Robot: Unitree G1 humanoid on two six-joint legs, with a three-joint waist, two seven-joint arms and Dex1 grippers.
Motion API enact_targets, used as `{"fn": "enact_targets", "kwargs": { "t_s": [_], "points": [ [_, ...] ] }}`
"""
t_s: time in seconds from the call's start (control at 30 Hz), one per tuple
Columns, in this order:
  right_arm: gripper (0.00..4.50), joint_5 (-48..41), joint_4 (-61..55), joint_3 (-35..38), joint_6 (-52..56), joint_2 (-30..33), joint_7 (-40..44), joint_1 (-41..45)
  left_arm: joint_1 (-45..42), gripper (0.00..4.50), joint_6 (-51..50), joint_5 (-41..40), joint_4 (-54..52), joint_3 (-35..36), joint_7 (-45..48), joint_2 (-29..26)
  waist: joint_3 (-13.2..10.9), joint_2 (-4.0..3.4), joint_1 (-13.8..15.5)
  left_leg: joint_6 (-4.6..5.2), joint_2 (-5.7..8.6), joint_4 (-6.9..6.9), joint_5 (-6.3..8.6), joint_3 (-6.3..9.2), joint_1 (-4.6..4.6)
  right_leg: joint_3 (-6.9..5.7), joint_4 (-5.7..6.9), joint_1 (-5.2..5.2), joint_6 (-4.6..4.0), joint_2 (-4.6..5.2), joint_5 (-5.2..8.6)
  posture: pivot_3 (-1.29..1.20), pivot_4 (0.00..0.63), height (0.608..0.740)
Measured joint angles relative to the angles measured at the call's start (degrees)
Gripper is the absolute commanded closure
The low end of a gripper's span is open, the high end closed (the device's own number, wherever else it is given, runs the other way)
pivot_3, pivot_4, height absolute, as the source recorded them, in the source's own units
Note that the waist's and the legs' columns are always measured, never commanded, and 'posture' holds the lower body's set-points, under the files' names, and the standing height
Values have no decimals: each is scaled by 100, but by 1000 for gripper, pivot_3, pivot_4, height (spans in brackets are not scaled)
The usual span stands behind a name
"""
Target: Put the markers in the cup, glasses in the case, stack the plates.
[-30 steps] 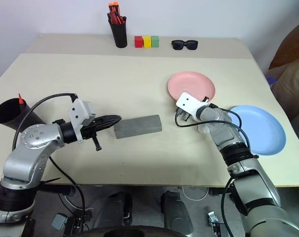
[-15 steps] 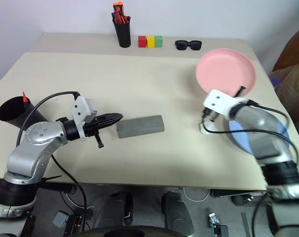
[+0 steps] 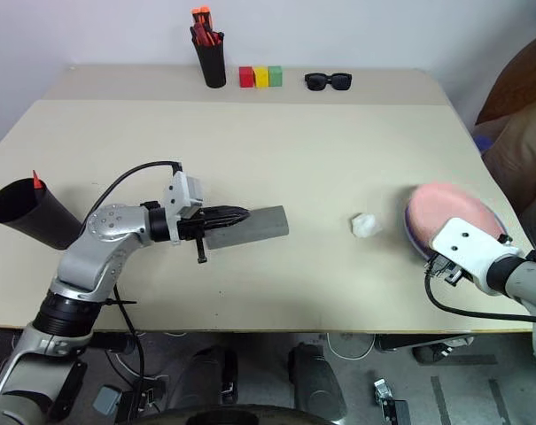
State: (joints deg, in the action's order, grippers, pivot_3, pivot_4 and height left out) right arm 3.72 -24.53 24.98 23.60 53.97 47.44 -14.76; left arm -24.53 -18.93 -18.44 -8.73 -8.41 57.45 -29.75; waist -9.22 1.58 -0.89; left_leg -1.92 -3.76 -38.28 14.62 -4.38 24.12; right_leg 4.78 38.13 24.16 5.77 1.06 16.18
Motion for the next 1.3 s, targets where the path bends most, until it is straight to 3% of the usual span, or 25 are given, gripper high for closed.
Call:
{"fn": "enact_targets", "kwargs": {
  "t_s": [0.03,0.17,0.43,0.57,0.7,0.8,0.9,1.07,1.3],
  "points": [
    [382,-14,0,0,-56,0,8,5,1,4500,1,2,-1,0,-3,0,0,0,6,0,0,0,0,0,0,0,0,0,0,0,0,0,150,722],
    [382,-298,-20,-117,-208,-30,77,366,92,4500,-13,2,-60,16,-29,-43,0,0,-20,0,0,1,0,0,-3,2,0,-1,0,-1,0,0,150,722],
    [382,-171,512,-1987,-241,-940,-456,1949,456,4500,-48,22,-389,86,-240,-169,-1,0,23,0,-2,0,0,0,-1,1,1,-1,-1,-1,0,0,150,722],
    [382,-9,1056,-2337,-4,-1159,-733,2335,675,4500,-103,14,-580,189,-377,-268,-1,1,42,0,0,0,0,-3,4,-2,-2,0,-1,5,0,0,150,722],
    [1587,-2,1407,-2439,225,-1239,-827,2398,866,4500,-196,-42,-780,290,-463,-352,-1,-1,17,0,-1,2,0,-3,4,-2,0,2,-1,4,0,0,150,722],
    [3227,-3,1469,-2442,260,-1239,-842,2401,937,4500,-211,-84,-867,307,-525,-383,-1,-1,14,0,-1,2,0,-2,3,-2,0,2,-1,3,0,0,150,722],
    [4464,-5,1459,-2441,293,-1238,-871,2400,972,4500,-213,-96,-945,311,-562,-383,-1,-1,14,0,-1,2,0,-2,3,-2,0,2,-1,3,0,0,150,722],
    [4464,107,1108,-2275,399,-1082,-1114,2367,949,4500,-212,-96,-935,289,-555,-381,-1,-1,20,0,-1,1,0,-3,4,-2,0,2,-1,4,0,0,150,722],
    [4464,212,636,-1039,1182,-524,-1324,1927,754,4500,-163,-89,-577,227,-387,-355,-1,0,23,0,0,2,0,-2,4,-2,-1,2,-1,4,0,0,150,722]
  ]
}}
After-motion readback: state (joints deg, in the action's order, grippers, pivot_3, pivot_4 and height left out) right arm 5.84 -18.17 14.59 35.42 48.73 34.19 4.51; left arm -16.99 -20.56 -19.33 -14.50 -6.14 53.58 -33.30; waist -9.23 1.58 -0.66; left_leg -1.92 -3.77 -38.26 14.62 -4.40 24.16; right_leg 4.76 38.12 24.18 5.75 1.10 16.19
